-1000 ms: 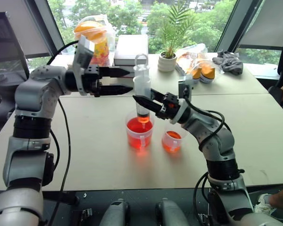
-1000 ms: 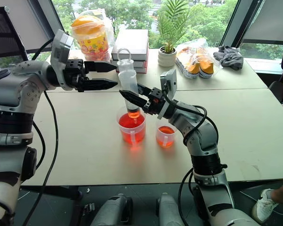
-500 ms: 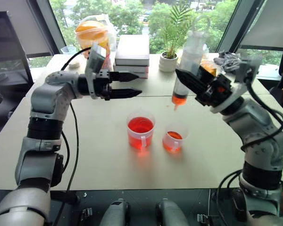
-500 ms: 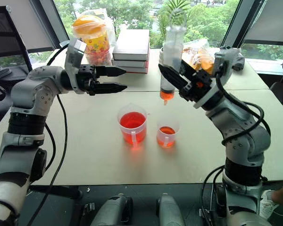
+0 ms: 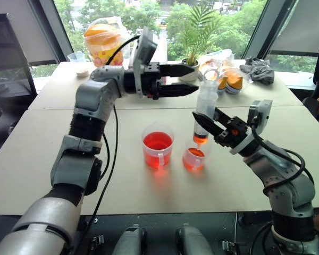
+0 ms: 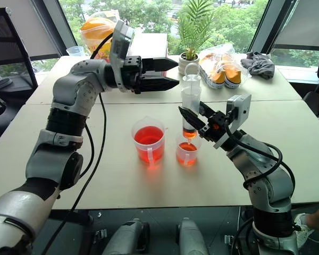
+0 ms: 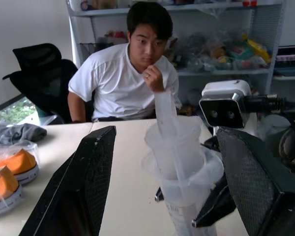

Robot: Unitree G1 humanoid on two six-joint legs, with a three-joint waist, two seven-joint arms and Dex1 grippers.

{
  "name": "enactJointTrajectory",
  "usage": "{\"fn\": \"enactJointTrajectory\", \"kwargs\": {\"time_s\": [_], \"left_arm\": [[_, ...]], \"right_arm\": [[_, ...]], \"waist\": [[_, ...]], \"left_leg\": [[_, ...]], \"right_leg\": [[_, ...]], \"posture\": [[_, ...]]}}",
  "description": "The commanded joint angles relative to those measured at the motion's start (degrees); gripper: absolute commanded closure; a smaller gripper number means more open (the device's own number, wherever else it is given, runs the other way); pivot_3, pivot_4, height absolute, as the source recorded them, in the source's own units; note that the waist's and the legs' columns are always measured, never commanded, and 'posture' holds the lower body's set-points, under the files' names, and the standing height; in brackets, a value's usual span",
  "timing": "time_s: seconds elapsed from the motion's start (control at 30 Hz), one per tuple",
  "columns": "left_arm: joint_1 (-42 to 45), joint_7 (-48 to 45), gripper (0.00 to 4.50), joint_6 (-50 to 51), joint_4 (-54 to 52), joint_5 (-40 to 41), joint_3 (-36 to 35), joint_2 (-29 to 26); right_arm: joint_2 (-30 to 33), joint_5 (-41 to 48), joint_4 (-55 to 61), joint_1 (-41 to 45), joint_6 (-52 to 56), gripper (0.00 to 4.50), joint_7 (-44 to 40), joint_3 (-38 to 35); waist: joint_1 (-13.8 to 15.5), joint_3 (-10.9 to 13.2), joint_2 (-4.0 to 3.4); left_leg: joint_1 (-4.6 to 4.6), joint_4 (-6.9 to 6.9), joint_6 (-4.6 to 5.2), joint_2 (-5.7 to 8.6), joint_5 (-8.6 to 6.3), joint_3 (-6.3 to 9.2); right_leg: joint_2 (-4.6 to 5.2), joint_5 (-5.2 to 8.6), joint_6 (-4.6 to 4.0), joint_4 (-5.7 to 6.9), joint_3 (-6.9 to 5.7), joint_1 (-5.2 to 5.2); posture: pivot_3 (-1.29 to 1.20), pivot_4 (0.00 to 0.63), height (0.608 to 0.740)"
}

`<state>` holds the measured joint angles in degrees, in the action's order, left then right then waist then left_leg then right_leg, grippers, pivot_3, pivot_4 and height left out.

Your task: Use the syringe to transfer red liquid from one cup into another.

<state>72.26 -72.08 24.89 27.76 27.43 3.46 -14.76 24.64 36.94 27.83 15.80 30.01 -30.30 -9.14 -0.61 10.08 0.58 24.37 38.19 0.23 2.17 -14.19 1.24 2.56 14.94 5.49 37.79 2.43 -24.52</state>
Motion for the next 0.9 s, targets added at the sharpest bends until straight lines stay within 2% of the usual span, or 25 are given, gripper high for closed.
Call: {"fn": "enactJointTrajectory", "kwargs": {"time_s": [0.03, 0.17, 0.2, 0.27, 0.4, 0.43, 0.9], "left_arm": [[3.01, 0.39, 1.18, -2.44, 2.47, -0.80, -0.31, 2.35], [3.80, -0.84, 1.18, -2.71, 4.81, -1.27, -0.31, 3.89], [3.77, -1.05, 1.42, -2.82, 5.03, -1.40, -0.28, 4.07], [3.75, -1.30, 2.06, -2.70, 5.30, -1.39, -0.42, 4.29], [3.55, -1.98, 4.11, -2.37, 4.93, -1.19, -0.61, 4.40], [3.50, -2.13, 4.44, -2.30, 4.85, -1.21, -0.64, 4.43], [-3.36, -4.34, 4.44, -0.84, -2.04, -3.07, 3.65, 4.10]], "right_arm": [[0.28, -0.38, 3.18, -0.07, -1.78, 3.11, 0.25, -0.10], [0.54, -0.56, 3.87, -0.31, -1.80, 3.11, 0.67, 0.23], [0.62, -0.59, 4.02, -0.34, -1.77, 3.11, 0.75, 0.26], [0.77, -0.56, 4.34, -0.34, -1.62, 3.11, 0.93, 0.33], [1.11, -0.44, 4.65, 0.01, -1.32, 3.11, 1.20, 0.41], [1.22, -0.40, 4.70, 0.07, -1.29, 3.11, 1.24, 0.46], [4.54, 3.86, 8.10, 4.56, 2.85, 3.11, 3.52, -3.03]], "waist": [[-0.06, 0.00, 0.00], [-0.31, 0.00, 0.00], [-0.34, 0.00, 0.00], [-0.23, 0.00, 0.00], [0.01, 0.00, 0.00], [0.05, 0.00, 0.00], [-0.04, 0.00, -0.01]], "left_leg": [[0.00, 0.00, 0.00, 0.00, 0.00, -0.01], [-0.03, -0.01, 0.00, -0.02, 0.00, -0.01], [-0.04, -0.01, 0.00, -0.03, 0.00, 0.00], [-0.04, -0.01, 0.00, -0.03, 0.00, 0.00], [-0.02, -0.01, 0.00, -0.01, 0.00, -0.01], [-0.02, 0.00, 0.00, 0.00, 0.00, 0.00], [-0.03, 0.00, 0.00, -0.02, 0.00, 0.02]], "right_leg": [[0.00, 0.00, 0.00, 0.00, 0.01, 0.00], [-0.02, 0.00, 0.00, 0.02, 0.02, 0.00], [-0.02, 0.00, 0.00, 0.03, 0.02, 0.00], [-0.04, 0.00, 0.00, 0.03, 0.02, 0.00], [-0.03, 0.00, 0.00, 0.02, 0.02, 0.00], [-0.02, 0.00, 0.00, 0.02, 0.01, 0.01], [0.03, 0.00, 0.00, 0.02, 0.04, 0.02]], "posture": [[0.00, 0.150, 0.740], [0.00, 0.150, 0.740], [0.00, 0.150, 0.740], [0.00, 0.150, 0.740], [0.00, 0.150, 0.740], [0.00, 0.150, 0.740], [0.00, 0.150, 0.740]]}}
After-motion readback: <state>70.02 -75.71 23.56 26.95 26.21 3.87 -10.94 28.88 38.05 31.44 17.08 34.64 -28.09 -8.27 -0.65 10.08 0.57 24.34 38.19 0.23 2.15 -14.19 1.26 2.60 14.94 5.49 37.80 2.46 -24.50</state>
